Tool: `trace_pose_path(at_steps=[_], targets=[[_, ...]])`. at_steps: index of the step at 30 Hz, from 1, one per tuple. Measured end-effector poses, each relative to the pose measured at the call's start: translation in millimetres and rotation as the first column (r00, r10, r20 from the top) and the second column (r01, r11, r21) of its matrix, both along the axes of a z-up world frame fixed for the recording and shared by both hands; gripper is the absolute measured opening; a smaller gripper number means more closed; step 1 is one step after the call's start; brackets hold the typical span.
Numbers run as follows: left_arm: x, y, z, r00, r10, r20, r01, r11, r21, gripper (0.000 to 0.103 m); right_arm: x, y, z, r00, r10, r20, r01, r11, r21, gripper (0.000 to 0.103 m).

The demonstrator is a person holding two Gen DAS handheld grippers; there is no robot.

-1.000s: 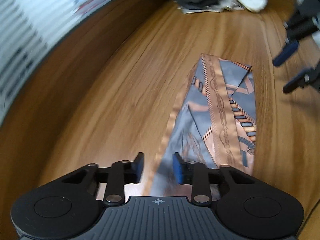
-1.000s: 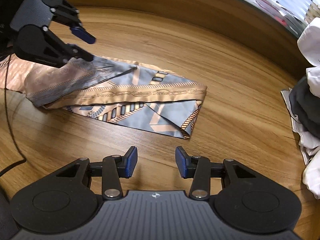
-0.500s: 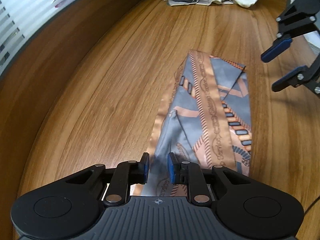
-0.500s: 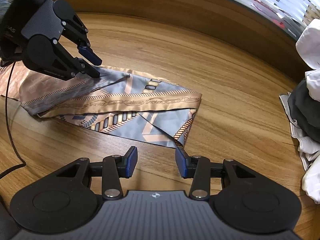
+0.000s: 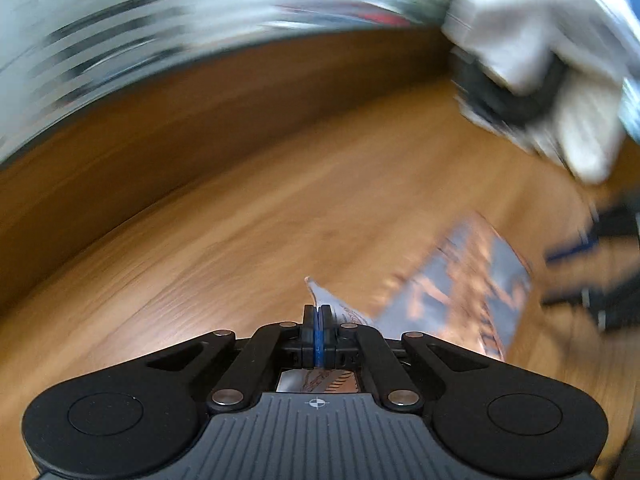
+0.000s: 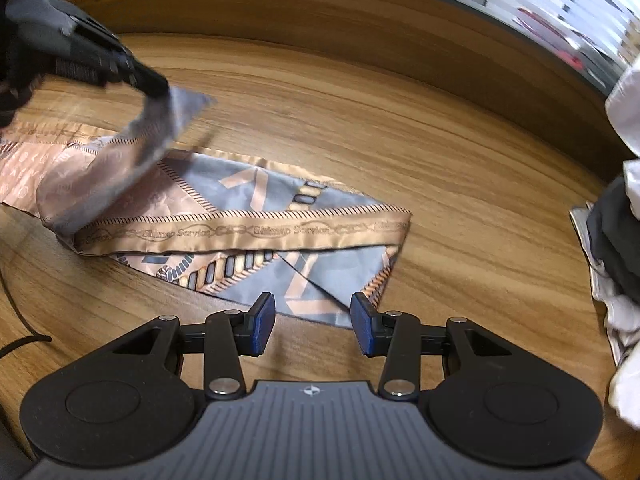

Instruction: Fold clothes

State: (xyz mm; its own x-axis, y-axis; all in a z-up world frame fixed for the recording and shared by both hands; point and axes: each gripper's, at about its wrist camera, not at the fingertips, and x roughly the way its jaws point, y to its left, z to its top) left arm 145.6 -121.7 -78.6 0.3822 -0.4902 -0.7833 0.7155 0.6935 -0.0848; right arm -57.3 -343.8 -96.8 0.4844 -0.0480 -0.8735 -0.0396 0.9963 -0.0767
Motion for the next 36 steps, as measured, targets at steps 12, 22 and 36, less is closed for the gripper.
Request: trace_pose_path(at_steps=[12, 22, 36], targets=[[16, 146, 26, 0.632, 0.755, -0.174, -0.77, 0.637, -0.035, 0.002, 35, 6, -12, 0.994, 0.112, -0.017, -0.113, 0.991, -0.071, 0.046], [-41, 209, 19, 0.3, 0.92, -0.253, -0.946, 0.321, 0.044, 0.002, 47, 10, -22, 0.916, 0.393, -0.079, -0.401, 0.907, -0.131, 0.04], [-43, 199, -15, 0.498, 0.805, -0.323, -0.837, 0.544, 0.063, 0.019, 57, 57, -14, 0.767, 0.634, -0.1, -0.64, 0.766, -0.056, 0.04]])
